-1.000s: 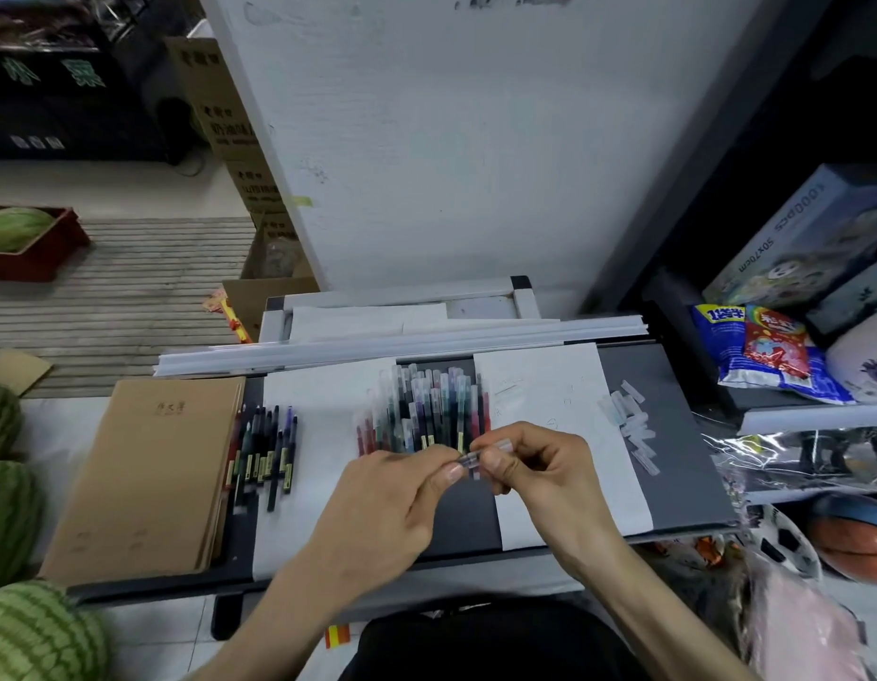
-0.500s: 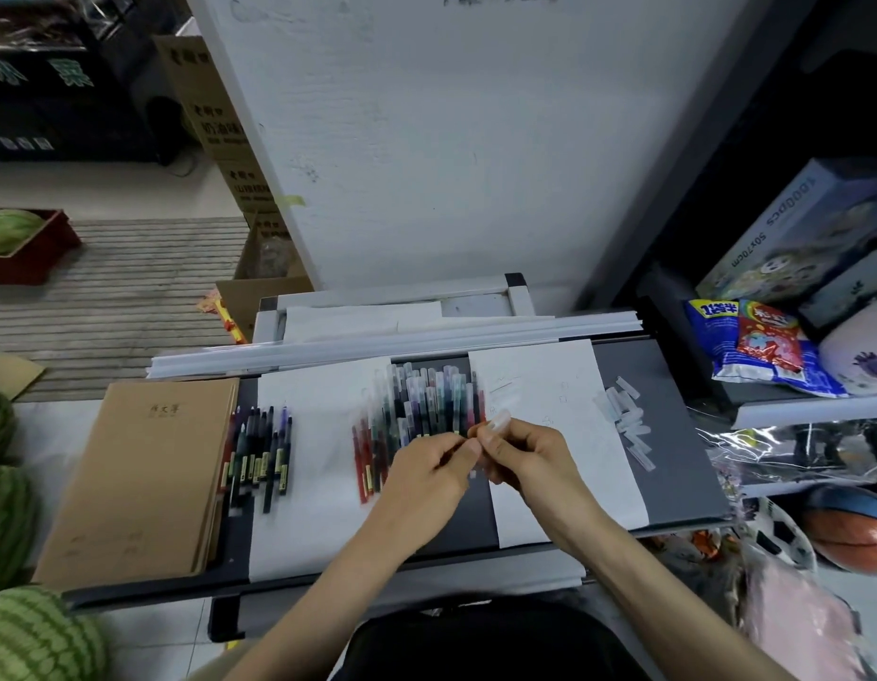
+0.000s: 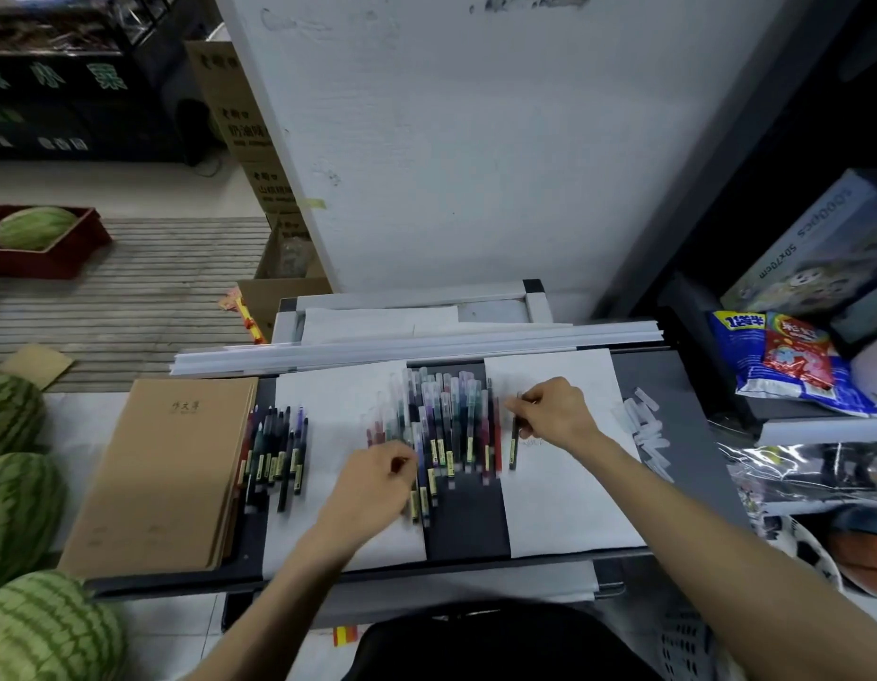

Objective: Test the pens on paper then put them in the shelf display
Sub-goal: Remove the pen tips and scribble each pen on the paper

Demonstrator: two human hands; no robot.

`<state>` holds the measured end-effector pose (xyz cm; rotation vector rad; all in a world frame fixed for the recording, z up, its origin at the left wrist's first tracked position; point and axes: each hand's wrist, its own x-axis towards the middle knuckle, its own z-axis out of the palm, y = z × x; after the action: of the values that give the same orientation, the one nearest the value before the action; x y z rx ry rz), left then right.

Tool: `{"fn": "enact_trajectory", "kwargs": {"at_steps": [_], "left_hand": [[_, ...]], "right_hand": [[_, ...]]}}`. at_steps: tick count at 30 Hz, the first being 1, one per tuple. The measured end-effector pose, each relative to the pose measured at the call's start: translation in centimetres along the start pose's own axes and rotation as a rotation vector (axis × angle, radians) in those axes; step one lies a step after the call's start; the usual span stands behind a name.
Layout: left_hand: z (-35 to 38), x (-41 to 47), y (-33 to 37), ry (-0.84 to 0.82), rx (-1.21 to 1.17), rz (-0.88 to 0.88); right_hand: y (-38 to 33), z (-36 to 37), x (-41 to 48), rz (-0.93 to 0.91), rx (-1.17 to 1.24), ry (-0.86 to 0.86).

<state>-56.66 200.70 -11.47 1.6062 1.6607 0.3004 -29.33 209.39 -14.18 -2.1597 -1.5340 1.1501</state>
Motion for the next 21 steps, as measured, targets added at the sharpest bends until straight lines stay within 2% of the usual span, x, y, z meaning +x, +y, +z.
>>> {"fn": "enact_trajectory", "kwargs": {"at_steps": [7,10,14,16,19,21], "left_hand": [[-4.2,1.6,-6.3,0.286,0.213,-0.232],[-5.1,2.3,-7.7,0.353,0.271,-0.254],[-5.5,3.2,-8.4,0.331,0.379,-0.299],[-5.4,3.5,-8.6,0.306,0.410,-0.316],[-5.3,3.7,-8.9,0.284,0.449,-0.333],[-5.2,3.9,-8.9,0.263,0.461,-0.348]], "right_hand": [[-0.3,2.3,0.9,-0.018,-0.198,0.039],[-0.4,2.7,0.9,-0.020,-0.217,0.064],[-0.1,2.8,0.6,-0.027,-0.212,0.098],[0.6,2.4,0.3,-0.060,-0.284,0.145],[1.8,1.5,0.0,-0.178,-0.445,0.208],[2.5,1.1,0.1,-0.267,-0.507,0.188]]}}
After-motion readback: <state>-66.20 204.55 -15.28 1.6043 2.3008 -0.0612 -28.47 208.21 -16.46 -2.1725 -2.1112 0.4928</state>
